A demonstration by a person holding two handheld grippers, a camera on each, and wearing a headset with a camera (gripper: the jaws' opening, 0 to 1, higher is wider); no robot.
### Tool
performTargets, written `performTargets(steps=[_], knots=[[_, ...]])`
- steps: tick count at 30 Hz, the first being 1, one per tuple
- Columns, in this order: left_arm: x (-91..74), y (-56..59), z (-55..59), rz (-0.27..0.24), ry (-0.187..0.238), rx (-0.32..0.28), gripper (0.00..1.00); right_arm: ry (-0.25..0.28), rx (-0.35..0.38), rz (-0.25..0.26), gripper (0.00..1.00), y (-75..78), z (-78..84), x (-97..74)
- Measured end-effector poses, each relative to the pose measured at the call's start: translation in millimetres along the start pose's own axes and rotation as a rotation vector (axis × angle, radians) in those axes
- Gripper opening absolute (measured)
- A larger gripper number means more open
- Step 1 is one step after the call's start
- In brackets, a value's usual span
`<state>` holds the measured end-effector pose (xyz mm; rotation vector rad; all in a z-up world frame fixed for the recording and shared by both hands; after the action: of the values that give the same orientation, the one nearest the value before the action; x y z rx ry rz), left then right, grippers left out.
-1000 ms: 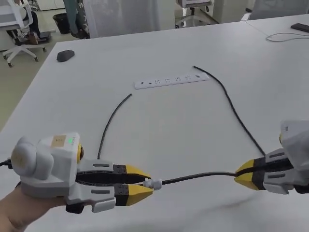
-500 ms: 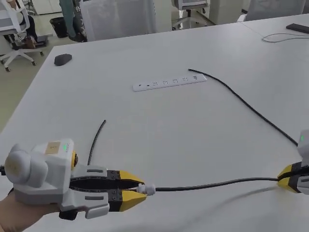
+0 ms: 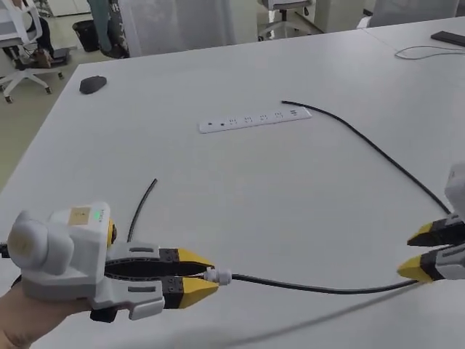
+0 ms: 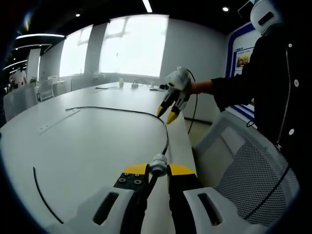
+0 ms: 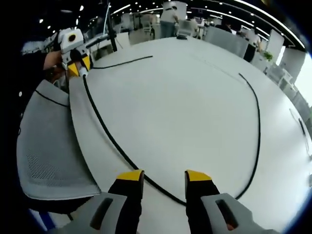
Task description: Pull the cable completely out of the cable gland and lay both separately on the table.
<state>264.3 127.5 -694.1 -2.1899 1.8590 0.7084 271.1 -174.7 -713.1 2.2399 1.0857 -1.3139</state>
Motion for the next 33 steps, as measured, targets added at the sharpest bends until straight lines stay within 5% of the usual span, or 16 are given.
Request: performTargets(steps=[3, 6, 9, 14, 20, 23, 27, 33], knots=[[2.7, 1.6, -1.4, 0.008, 0.002, 0.0, 0.15, 0.155, -0.004, -0.135, 0.32, -35.0, -43.9, -4.0], [3.8, 3.0, -3.0, 0.013, 0.007, 0.004, 0.15, 0.235, -0.03, -0.187, 0.29, -61.7, -75.9, -3.2], [4.4, 4.3, -5.2, 0.014, 0.009, 0.009, 0.15, 0.249, -0.082, -0.283, 0.26, -93.6, -98.1, 3.3], [5.0, 6.9, -8.9, 0.019, 0.012, 0.026, 0.15, 0.171, -0.234, -0.317, 0.21, -126.5, -109.6, 32.4], [5.7, 11.0, -11.5, 0.028, 0.019, 0.027, 0.15, 0.156, -0.261, -0.339, 0.14, -139.5, -113.0, 51.7], [5.0, 13.3, -12.6, 0.038, 0.016, 0.034, 0.15, 0.158, -0.288, -0.317, 0.0, -138.2, -113.8, 51.9], [3.7, 13.1, -13.3, 0.039, 0.021, 0.036, 0.15, 0.16, -0.296, -0.329, 0.0, -138.4, -113.7, 49.9], [3.7, 9.0, -13.6, 0.027, 0.021, 0.051, 0.15, 0.132, -0.299, -0.261, 0.0, -129.8, -107.0, 45.8]])
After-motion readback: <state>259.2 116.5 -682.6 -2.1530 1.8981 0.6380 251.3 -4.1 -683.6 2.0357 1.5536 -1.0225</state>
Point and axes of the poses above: the centre of the closed fingertips' face, and the gripper's own axes: x roughly forward along the fingers, y roughly to its right, z roughly out of its underside, the point moved 6 cm from there along -x, roughly backward along the fingers, and after that the axes turned 6 degrees about -y, right-handed, at the moved point
